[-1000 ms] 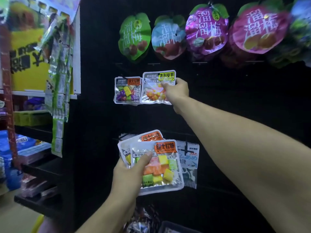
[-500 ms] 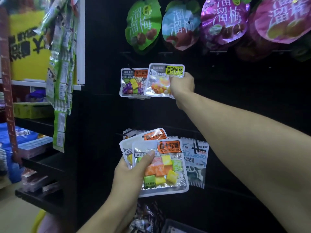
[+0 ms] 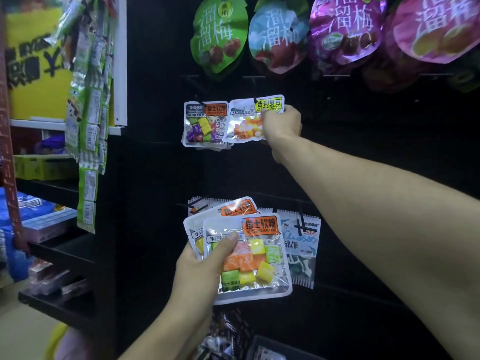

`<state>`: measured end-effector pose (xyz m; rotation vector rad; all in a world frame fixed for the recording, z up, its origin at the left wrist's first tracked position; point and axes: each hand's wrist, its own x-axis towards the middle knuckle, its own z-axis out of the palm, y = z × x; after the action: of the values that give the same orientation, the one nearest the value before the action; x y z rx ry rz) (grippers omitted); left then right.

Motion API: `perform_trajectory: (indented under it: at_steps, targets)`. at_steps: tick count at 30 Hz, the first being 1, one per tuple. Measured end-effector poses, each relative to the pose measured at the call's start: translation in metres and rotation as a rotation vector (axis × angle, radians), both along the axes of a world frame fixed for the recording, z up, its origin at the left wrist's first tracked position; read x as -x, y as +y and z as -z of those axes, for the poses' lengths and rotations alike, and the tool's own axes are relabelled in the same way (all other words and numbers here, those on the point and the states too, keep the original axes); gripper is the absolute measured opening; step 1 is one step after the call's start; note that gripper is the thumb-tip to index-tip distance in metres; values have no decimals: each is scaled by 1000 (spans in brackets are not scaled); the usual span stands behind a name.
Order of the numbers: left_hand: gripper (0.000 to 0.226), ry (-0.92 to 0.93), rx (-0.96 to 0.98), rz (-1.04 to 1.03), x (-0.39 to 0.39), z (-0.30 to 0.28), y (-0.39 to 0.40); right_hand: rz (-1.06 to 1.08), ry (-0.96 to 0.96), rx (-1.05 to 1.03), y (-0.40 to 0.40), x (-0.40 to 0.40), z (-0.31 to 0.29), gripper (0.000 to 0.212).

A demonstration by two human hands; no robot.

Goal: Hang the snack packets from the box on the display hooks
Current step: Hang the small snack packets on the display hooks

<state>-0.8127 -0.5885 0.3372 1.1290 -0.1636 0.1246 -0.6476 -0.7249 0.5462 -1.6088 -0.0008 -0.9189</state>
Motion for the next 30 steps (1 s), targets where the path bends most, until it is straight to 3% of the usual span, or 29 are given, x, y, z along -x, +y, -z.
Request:
perform_trajectory:
  at_steps: [11, 16, 20, 24, 28, 30]
  targets:
    - [28, -1, 1, 0, -10, 4, 7, 96, 143, 69, -26, -32, -7, 5]
    - [27, 9, -4, -23, -5, 2, 11, 43, 248, 135, -30, -33, 0, 28]
    - [25, 22, 12, -40, 8, -4, 13, 61, 218, 186, -28, 6, 17, 51]
    - [23, 47, 56, -124, 16, -9, 15, -141, 153, 267, -16, 79, 63, 44]
    - [23, 37, 70, -188, 24, -10, 17, -406, 376, 335, -16, 157, 116, 62]
    - [26, 31, 48, -196, 29, -8, 16, -523, 474, 344, -19, 186, 139, 58]
